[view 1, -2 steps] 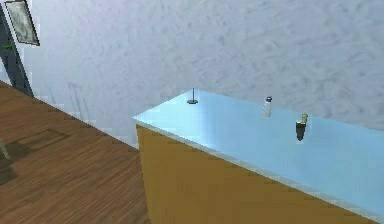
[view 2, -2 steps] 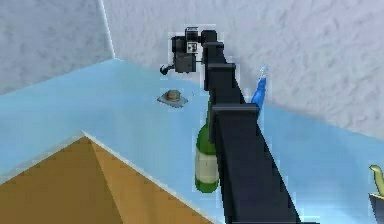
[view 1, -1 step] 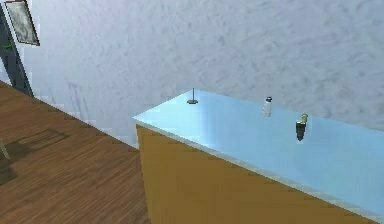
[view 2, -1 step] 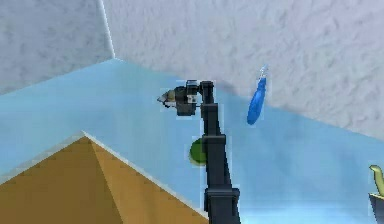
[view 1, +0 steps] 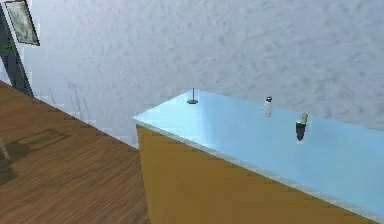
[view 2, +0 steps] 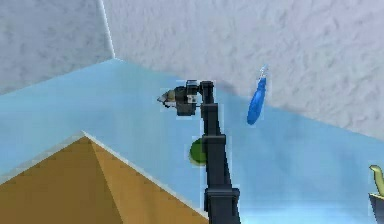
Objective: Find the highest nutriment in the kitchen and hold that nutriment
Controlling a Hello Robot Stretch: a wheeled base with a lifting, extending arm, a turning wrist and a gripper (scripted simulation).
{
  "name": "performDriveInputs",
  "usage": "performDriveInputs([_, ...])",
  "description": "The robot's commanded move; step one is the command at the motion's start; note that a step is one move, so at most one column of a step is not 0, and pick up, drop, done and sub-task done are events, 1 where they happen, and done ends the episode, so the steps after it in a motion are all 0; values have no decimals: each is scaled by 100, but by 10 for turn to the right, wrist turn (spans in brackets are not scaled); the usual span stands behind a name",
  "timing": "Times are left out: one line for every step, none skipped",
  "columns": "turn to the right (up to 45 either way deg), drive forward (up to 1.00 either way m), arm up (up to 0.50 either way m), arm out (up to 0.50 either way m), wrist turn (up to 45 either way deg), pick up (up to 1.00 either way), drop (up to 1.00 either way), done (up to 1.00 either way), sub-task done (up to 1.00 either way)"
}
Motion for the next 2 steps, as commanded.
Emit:
performDriveInputs([0,0,10,0,0,0,0,0,0])
performDriveInputs([0,0,0,0,0,0,0,100,0])
